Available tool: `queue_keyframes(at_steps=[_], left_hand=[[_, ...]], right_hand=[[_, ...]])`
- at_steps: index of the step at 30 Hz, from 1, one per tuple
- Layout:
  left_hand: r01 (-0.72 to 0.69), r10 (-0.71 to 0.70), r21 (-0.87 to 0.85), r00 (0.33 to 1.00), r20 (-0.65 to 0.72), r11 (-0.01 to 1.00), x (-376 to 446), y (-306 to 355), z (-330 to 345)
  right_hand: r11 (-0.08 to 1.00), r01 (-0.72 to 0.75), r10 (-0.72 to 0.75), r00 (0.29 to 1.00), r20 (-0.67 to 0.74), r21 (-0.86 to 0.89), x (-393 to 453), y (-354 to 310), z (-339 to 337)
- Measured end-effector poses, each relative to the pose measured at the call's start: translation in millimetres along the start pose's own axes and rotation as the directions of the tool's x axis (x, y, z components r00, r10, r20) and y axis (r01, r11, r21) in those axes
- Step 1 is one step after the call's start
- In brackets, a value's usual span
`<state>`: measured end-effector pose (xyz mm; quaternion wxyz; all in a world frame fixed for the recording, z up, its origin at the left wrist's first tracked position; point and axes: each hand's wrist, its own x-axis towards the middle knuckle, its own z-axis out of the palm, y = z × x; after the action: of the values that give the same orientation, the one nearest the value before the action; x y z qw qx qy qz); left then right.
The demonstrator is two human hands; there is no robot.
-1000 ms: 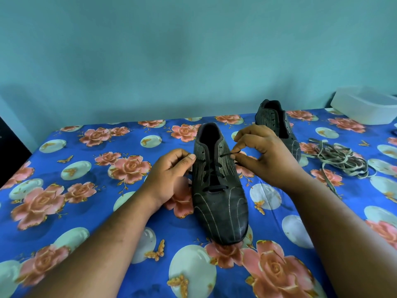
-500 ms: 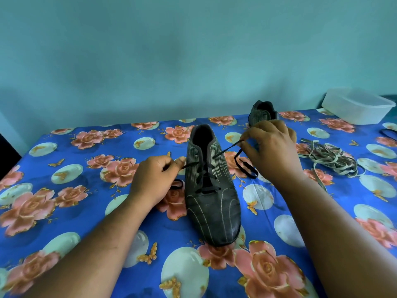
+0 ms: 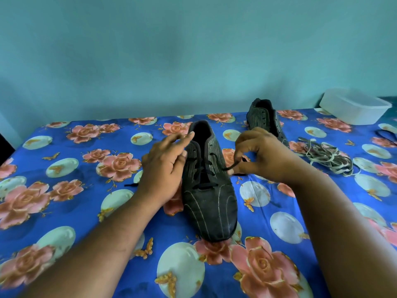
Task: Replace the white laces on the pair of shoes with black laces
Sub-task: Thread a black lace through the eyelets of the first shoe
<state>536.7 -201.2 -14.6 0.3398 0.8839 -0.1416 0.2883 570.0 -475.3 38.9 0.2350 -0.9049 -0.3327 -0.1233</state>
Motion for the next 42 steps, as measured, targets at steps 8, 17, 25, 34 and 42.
queue_keyframes(at_steps=[8,17,25,34,42], left_hand=[[0.045,-0.043,-0.031,0.996,0.075,0.998,1,7,-1],[0.038,-0.03,-0.15,0.998,0.06,0.988,2,3,-4],[0.048,-0.03,-0.217,0.996,0.083,0.975,1,-1,-2],[0.058,-0.038,-0.252,0.996,0.083,0.966,-1,2,-5],[0.03,-0.004,-0.303,0.996,0.086,0.953,0,3,-10]], right_hand=[[0.905,-0.354,0.344,0.935,-0.085,-0.235,-4,13,-1],[0.669,-0.532,0.498,0.839,-0.218,-0.519,3,8,33],[0.599,-0.427,0.452,0.879,-0.154,-0.677,7,7,42],[0.84,-0.267,0.456,0.82,-0.347,0.473,8,-34,19],[0.981,-0.018,0.094,0.914,-0.394,0.191,13,-80,39]])
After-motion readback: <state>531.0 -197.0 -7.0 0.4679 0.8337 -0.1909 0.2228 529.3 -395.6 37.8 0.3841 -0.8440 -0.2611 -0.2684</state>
